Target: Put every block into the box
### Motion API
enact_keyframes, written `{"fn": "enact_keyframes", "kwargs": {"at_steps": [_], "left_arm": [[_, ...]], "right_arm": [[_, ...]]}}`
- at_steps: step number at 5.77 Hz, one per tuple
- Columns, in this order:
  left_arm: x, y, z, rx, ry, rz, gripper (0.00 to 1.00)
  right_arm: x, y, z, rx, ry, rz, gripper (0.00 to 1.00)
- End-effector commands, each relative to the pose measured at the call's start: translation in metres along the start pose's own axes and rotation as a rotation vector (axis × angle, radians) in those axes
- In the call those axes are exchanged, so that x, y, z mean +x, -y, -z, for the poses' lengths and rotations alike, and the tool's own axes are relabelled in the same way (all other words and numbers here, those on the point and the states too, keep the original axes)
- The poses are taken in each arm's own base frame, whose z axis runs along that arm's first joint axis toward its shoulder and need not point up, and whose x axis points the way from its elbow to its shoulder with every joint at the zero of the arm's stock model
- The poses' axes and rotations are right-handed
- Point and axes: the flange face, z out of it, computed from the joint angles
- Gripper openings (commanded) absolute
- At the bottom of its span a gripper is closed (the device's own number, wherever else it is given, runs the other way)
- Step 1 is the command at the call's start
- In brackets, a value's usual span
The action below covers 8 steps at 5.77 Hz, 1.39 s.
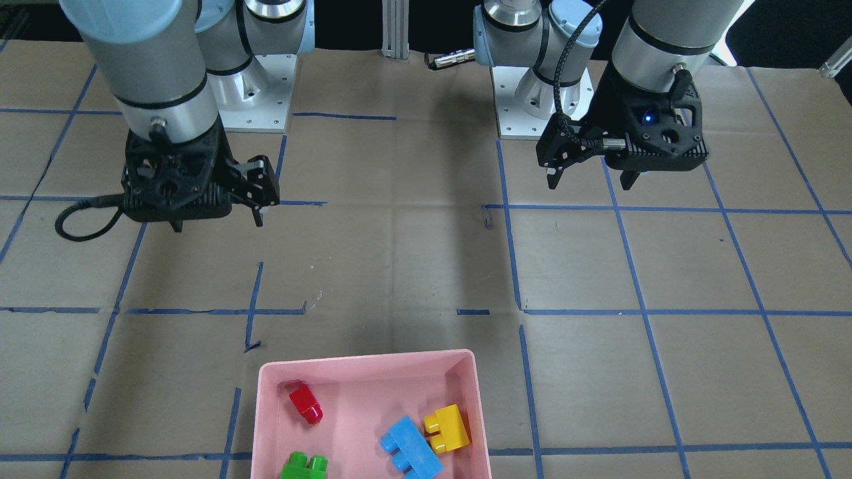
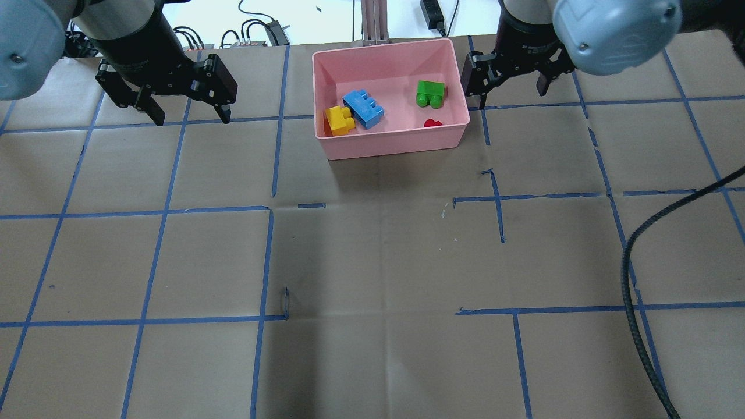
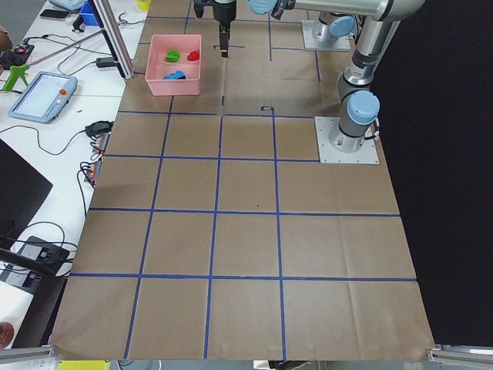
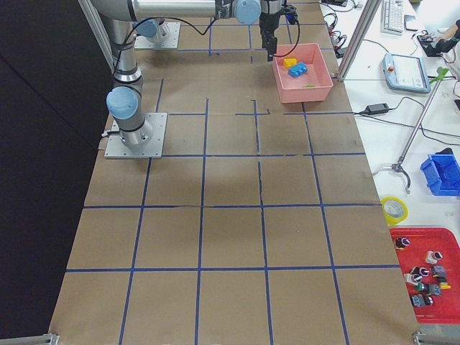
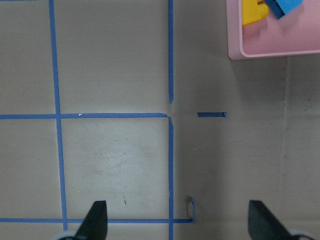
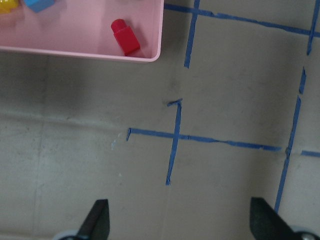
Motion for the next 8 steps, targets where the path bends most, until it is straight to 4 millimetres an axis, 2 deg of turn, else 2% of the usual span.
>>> {"fn": "enact_keyframes", "kwargs": {"at_steps": [1,2,3,5,7,8], "left_arm": [[0.000,0.000,0.000,0.003,0.000,-0.001,1.00],[0.000,0.000,0.000,0.003,0.000,0.001,1.00],[0.000,0.001,0.000,0.003,0.000,-0.001,1.00],[0.000,0.001,0.000,0.003,0.000,0.001,1.00],[0.000,0.000,-0.001,0.001,0.000,-0.001,1.00],[0.000,0.000,-0.002,-0.002,0.000,0.001,1.00]], "right_arm": [[-0.004,-0.063,-0.005,-0.035,0.002,-0.001,1.00],[-0.006,-0.086,-0.010,-0.040,0.009,-0.031,1.00],[-0.006,-0.090,-0.007,-0.034,0.005,-0.100,1.00],[0.002,-0.089,-0.004,-0.029,-0.008,-0.113,1.00],[0.028,-0.086,-0.002,-0.040,-0.007,-0.166,1.00],[0.030,-0.087,0.002,-0.026,-0.011,-0.178,1.00]]}}
